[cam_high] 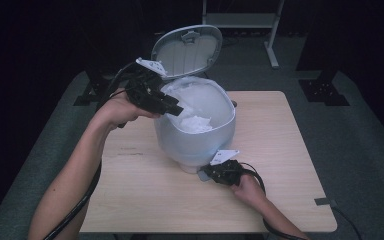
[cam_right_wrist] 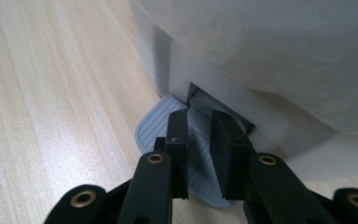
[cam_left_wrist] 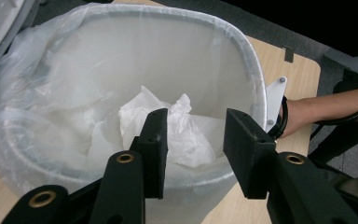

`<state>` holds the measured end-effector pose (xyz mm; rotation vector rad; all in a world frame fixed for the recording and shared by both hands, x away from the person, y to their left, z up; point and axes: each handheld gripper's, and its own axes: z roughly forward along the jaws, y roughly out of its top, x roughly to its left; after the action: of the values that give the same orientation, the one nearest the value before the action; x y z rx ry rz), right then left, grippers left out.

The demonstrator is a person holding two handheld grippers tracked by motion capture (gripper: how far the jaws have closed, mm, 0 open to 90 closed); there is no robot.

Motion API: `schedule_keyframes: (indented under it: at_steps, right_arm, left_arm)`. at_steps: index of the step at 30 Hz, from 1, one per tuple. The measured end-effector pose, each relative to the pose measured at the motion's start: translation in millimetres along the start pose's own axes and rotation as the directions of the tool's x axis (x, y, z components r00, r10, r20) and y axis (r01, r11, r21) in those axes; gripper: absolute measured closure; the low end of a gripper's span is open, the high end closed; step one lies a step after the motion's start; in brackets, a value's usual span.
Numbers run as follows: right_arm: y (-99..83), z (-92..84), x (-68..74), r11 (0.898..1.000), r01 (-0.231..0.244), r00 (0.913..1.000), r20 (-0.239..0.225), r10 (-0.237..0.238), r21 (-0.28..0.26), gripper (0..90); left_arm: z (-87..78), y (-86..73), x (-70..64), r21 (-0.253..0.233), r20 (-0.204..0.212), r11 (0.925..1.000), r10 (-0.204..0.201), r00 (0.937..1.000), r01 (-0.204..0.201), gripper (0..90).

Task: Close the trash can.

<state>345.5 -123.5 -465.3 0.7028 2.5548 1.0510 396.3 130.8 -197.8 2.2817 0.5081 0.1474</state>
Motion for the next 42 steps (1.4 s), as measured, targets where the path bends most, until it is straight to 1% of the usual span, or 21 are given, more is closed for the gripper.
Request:
schedule_keyframes:
  at_steps: [4, 6, 9, 14, 16, 17, 19, 20, 21, 22, 24, 26, 27, 28, 29, 30, 32, 35, 36, 39, 42]
  right_arm:
    - [-0.1, 0.0, -0.4, 1.0, -0.004, 1.0, -0.003, 0.004, -0.001, 76.3]
    - [-0.3, -0.2, 0.1, 1.0, -0.006, 1.0, 0.001, 0.006, -0.001, 76.4]
    - [-0.7, -0.3, 1.6, 1.0, 0.001, 0.9999, 0.011, -0.001, -0.005, 76.3]
    - [-1.1, -0.7, 0.4, 1.0, -0.017, 0.9998, 0.004, 0.017, -0.003, 76.3]
    - [-0.5, -0.8, 0.4, 1.0, -0.028, 0.9996, 0.009, 0.028, 0.0, 75.3]
    - [-0.5, -0.8, 0.4, 1.0, -0.028, 0.9996, 0.009, 0.028, 0.0, 75.3]
    - [3.7, -2.3, -0.1, 0.998, -0.044, 0.999, 0.01, 0.043, 0.041, 68.8]
    - [4.8, -2.9, 0.1, 0.997, -0.056, 0.9984, 0.01, 0.055, 0.053, 68.4]
    - [4.4, -4.6, 0.7, 0.997, -0.055, 0.9985, 0.009, 0.054, 0.06, 68.5]
    - [3.8, -7.5, 1.5, 0.997, -0.059, 0.9982, 0.016, 0.058, 0.057, 68.5]
    - [2.7, -18.9, 0.4, 0.996, -0.085, 0.9964, 0.005, 0.085, 0.014, 68.5]
    - [1.6, -30.4, 0.0, 0.996, -0.088, 0.9961, 0.008, 0.088, -0.003, 68.2]
    - [0.4, -35.8, -0.3, 0.996, -0.09, 0.9959, 0.013, 0.09, -0.01, 67.1]
    - [0.4, -35.8, -0.3, 0.996, -0.09, 0.9959, 0.013, 0.09, -0.01, 67.1]
    - [-2.2, -45.1, -2.2, 0.994, -0.103, 0.9946, 0.011, 0.103, -0.022, 66.4]
    - [-3.7, -48.6, -2.8, 0.993, -0.116, 0.9932, 0.012, 0.116, -0.024, 66.2]
    - [-6.3, -53.4, -4.0, 0.994, -0.11, 0.9938, 0.014, 0.11, -0.023, 65.0]
    - [-9.4, -57.9, -5.5, 0.994, -0.111, 0.9935, 0.022, 0.111, -0.021, 64.2]
    - [-11.8, -61.1, -7.7, 0.993, -0.117, 0.9927, 0.027, 0.118, -0.023, 63.4]
    - [-16.0, -66.8, -12.0, 0.991, -0.134, 0.9904, 0.029, 0.135, -0.029, 62.0]
    - [-19.4, -72.6, -16.4, 0.99, -0.139, 0.9892, 0.044, 0.14, -0.029, 60.5]
  left_arm:
    - [-11.3, -7.7, -0.8, -0.016, -0.009, 0.9999, -0.003, 1.0, 0.003, 58.7]
    - [-13.8, -9.7, -1.0, -0.021, -0.01, 0.9998, -0.005, 0.9999, 0.005, 58.3]
    - [-24.1, -19.2, -2.1, -0.031, -0.024, 0.9995, -0.009, 0.9997, 0.008, 57.7]
    - [-34.1, -30.7, -3.6, -0.031, -0.033, 0.9995, -0.013, 0.9994, 0.012, 57.0]
    - [-41.5, -40.2, -4.6, -0.038, -0.044, 0.9991, -0.022, 0.9988, 0.02, 56.2]
    - [-41.5, -40.2, -4.6, -0.038, -0.044, 0.9991, -0.022, 0.9988, 0.02, 56.1]
    - [-47.8, -51.2, -6.0, -0.043, -0.056, 0.9988, -0.026, 0.9981, 0.023, 55.4]
    - [-49.3, -55.4, -6.1, -0.045, -0.058, 0.9987, -0.026, 0.998, 0.023, 55.0]
    - [-50.8, -59.8, -6.1, -0.046, -0.061, 0.9985, -0.031, 0.9976, 0.028, 54.7]
    - [-52.2, -64.1, -6.3, -0.05, -0.067, 0.9982, -0.037, 0.9971, 0.034, 54.3]
    - [-55.0, -73.0, -5.4, -0.056, -0.065, 0.9975, -0.047, 0.9968, 0.043, 54.2]
    - [-56.3, -81.4, -3.8, -0.053, -0.07, 0.9973, -0.055, 0.996, 0.051, 54.0]
    - [-56.3, -81.4, -3.8, -0.053, -0.07, 0.9973, -0.055, 0.996, 0.051, 53.3]
    - [-56.8, -86.1, -3.0, -0.056, -0.072, 0.9969, -0.06, 0.9956, 0.056, 53.3]
    - [-56.9, -92.7, -2.1, -0.069, -0.068, 0.9956, -0.069, 0.9953, 0.064, 53.2]
    - [-55.9, -96.2, -1.9, -0.068, -0.066, 0.9952, -0.075, 0.995, 0.07, 52.5]
    - [-53.1, -101.9, -1.7, -0.052, -0.074, 0.9961, -0.075, 0.9944, 0.071, 50.9]
    - [-50.8, -106.6, -1.9, -0.046, -0.073, 0.9963, -0.076, 0.9944, 0.073, 50.5]
    - [-49.4, -109.9, -2.7, -0.047, -0.081, 0.9961, -0.078, 0.9936, 0.075, 49.2]
    - [-48.5, -113.0, -3.0, -0.053, -0.08, 0.9961, -0.075, 0.994, 0.071, 47.3]
    - [-44.1, -120.7, -3.8, -0.047, -0.087, 0.9964, -0.075, 0.9934, 0.071, 44.8]
